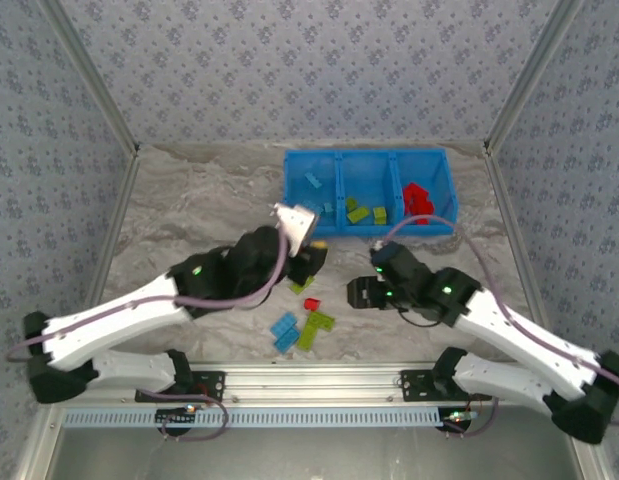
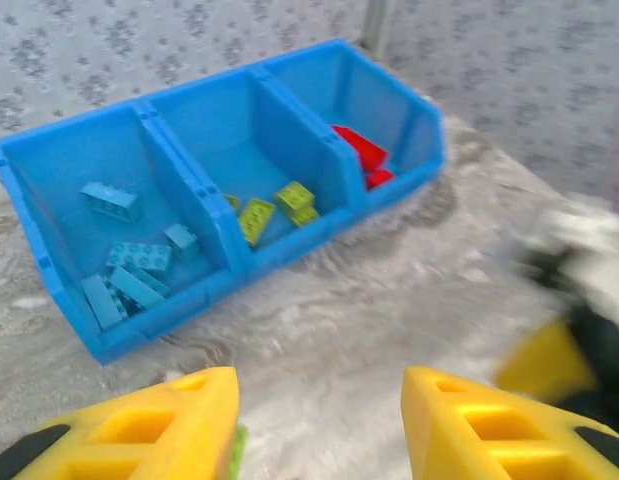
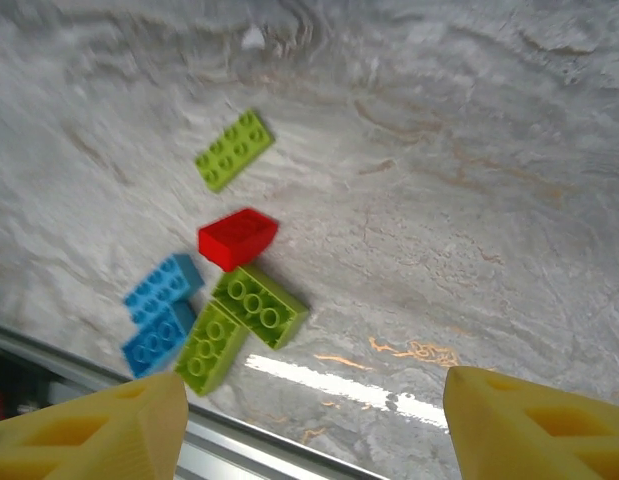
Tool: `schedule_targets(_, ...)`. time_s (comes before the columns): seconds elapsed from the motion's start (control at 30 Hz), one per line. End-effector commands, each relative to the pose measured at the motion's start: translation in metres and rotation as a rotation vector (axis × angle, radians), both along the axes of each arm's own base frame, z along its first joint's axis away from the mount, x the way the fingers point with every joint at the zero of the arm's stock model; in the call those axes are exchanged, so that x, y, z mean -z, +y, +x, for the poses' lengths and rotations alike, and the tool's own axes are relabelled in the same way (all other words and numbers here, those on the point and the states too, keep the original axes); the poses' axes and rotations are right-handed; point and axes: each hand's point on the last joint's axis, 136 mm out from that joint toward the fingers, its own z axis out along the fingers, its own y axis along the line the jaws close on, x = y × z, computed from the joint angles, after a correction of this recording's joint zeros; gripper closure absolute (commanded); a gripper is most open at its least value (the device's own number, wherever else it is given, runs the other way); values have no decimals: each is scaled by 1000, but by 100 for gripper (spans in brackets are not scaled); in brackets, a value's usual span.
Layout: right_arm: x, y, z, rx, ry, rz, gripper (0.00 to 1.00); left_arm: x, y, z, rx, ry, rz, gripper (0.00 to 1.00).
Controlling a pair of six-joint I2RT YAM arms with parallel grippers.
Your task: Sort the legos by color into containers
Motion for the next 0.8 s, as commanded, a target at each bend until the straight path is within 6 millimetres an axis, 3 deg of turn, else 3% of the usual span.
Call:
schedule_targets(0.0,-10,31,20,-135,-125,-83,23,49,53,-25,-67,41,193,51)
schedule_targets(0.1,3,57,32,-242,-141,-165,12,74,75,-51,-67,169,153,43)
schedule_targets(0.2,22,77,46,-302,-142,-227,1,96,78,-73,-39,307,74,32)
schedule_targets(0.27,33,88,55,-338,-137,-257,0,109,83,-81,-50,375,58,26)
schedule_targets(0.4,60,113,59,-441,-58,-239,0,134,104,-89,-114,464,86,16)
schedule_targets(0.43,59,125,66,-454,-61,-214,0,139,108,-91,-124,486,99,13)
schedule_targets(0.6,94,136,77,-464,-2,-271,0,151,126,-93,-180,515,143,6)
schedule_targets(0.77,119,148,83,-479,49,-276,0,153,127,-87,-199,483,147,1)
